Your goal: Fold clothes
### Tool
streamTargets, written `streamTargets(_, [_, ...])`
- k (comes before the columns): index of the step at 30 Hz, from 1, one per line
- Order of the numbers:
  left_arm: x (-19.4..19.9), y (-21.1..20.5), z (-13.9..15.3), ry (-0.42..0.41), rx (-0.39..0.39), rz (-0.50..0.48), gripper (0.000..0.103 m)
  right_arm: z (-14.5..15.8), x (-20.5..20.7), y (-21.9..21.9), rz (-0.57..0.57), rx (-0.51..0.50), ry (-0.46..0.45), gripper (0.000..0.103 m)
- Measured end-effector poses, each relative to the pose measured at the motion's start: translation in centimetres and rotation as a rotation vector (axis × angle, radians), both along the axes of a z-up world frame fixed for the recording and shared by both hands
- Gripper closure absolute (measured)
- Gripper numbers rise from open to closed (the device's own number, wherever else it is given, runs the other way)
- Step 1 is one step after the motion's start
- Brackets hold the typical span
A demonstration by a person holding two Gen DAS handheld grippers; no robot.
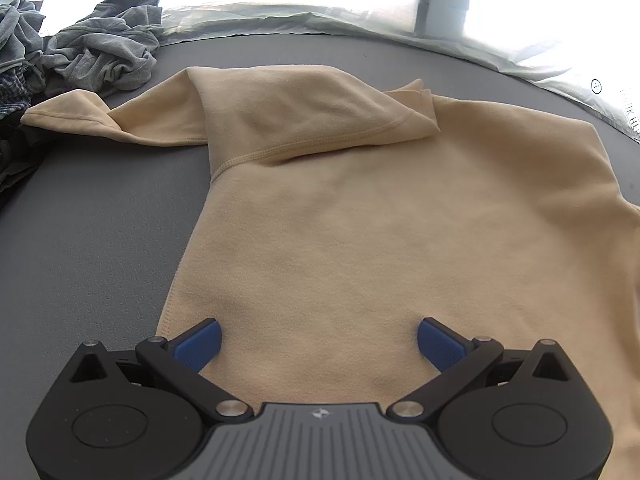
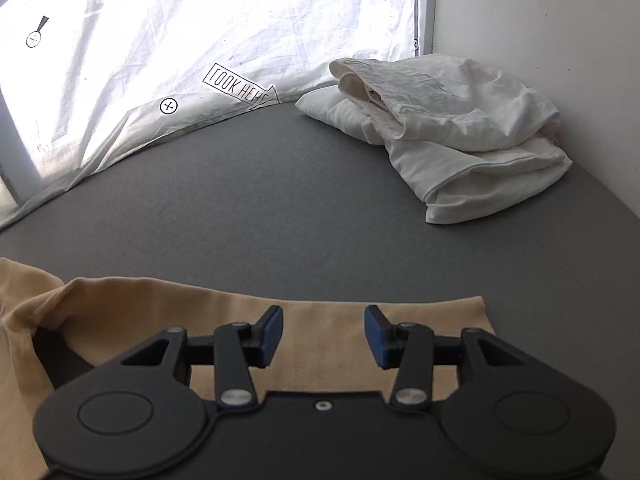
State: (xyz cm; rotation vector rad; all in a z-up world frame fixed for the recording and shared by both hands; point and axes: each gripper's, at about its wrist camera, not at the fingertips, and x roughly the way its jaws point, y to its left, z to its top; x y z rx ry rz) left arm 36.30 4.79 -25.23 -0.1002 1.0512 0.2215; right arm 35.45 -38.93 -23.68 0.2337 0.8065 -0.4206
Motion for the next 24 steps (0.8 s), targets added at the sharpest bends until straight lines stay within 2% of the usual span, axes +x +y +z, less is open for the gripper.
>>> streamTargets(1, [0.0,0.0,0.0,0.000,0.000,0.000,0.000,-0.3,0.4,0.1,0.010,0.002,0.005,0.055])
streamTargets(3, [0.0,0.0,0.0,0.000,0.000,0.000,0.000,-0.7,1.2,0.3,0.036,0.002,0.009,0.046])
streamTargets(11, [0.0,0.0,0.0,-0.003,0.001,-0.002,0.000,-1.9,2.6,0.7,0.106,0.046,0.051,0.046])
streamTargets(16, [0.0,0.0,-0.1,-0.004,0.003,0.001,0.000,-2.1,2.7,1.6,0.148,-0.005,0.078,0.048])
streamTargets(19, [0.0,0.0,-0.1,-0.005,0.004,0.002,0.000,-2.1,2.4,2.0,0.169,-0.007,0.059,0.066])
streamTargets(20, [0.0,0.0,-0.1,-0.006,0.004,0.002,0.000,-2.1,2.3,2.1,0.182,-0.012,0.048,0.084])
streamTargets(24, [-0.1,0.2,-0.1,-0.008,0.004,-0.004,0.000,-2.1,2.0,2.4,0.206,-0.054,0.030,0.097])
